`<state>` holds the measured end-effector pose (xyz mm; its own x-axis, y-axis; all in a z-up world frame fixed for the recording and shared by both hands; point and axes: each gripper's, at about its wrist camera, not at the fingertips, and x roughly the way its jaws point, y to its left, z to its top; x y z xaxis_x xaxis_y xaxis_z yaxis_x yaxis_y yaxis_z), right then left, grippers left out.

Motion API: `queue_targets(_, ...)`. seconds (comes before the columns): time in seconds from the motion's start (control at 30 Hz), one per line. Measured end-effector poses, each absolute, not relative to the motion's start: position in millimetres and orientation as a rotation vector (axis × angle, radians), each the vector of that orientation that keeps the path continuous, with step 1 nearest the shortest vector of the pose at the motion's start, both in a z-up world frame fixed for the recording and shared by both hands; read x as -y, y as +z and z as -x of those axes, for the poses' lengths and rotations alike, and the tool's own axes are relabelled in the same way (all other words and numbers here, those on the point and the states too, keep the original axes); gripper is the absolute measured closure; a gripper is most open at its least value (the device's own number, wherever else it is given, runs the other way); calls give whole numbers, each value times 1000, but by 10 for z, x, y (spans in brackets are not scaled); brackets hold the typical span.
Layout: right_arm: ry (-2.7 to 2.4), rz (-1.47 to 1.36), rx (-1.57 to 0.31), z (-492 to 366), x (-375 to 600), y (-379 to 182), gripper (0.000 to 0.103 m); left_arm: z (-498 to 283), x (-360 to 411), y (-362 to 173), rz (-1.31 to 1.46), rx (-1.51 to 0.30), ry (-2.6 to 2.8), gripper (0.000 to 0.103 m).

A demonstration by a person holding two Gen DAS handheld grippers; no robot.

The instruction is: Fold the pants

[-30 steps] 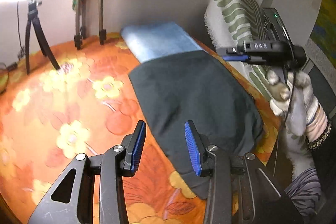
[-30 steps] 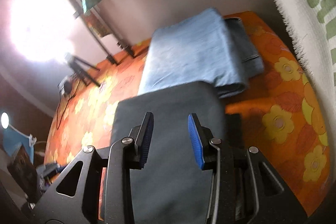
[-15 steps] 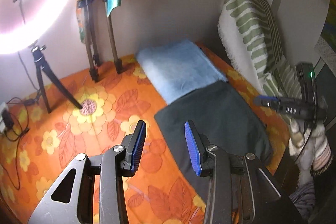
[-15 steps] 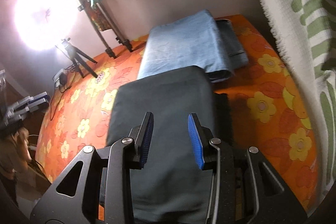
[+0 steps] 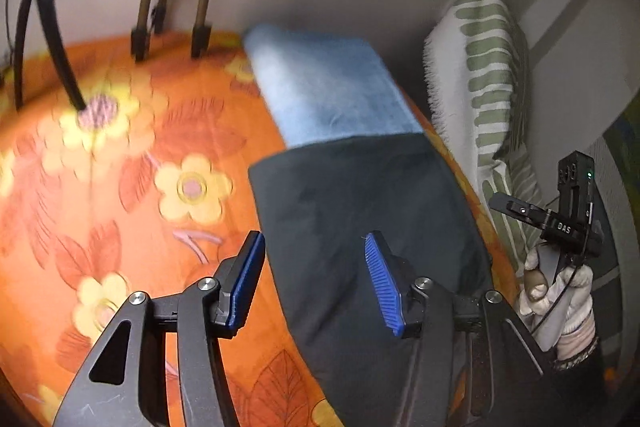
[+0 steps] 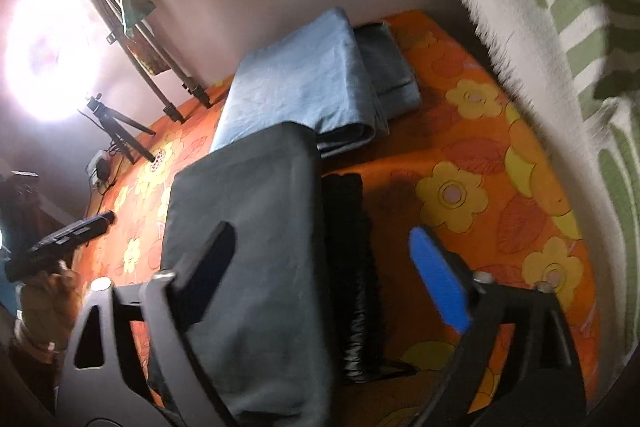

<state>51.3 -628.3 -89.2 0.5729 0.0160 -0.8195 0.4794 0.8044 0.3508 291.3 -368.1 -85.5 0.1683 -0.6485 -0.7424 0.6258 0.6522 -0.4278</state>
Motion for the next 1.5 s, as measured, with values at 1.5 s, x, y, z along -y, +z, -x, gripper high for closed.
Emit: queue_targets(1.5, -31, -595, -1049, -1016, 6348, -1619, 11, -2644, 3981, -1416, -98, -967, -857, 44)
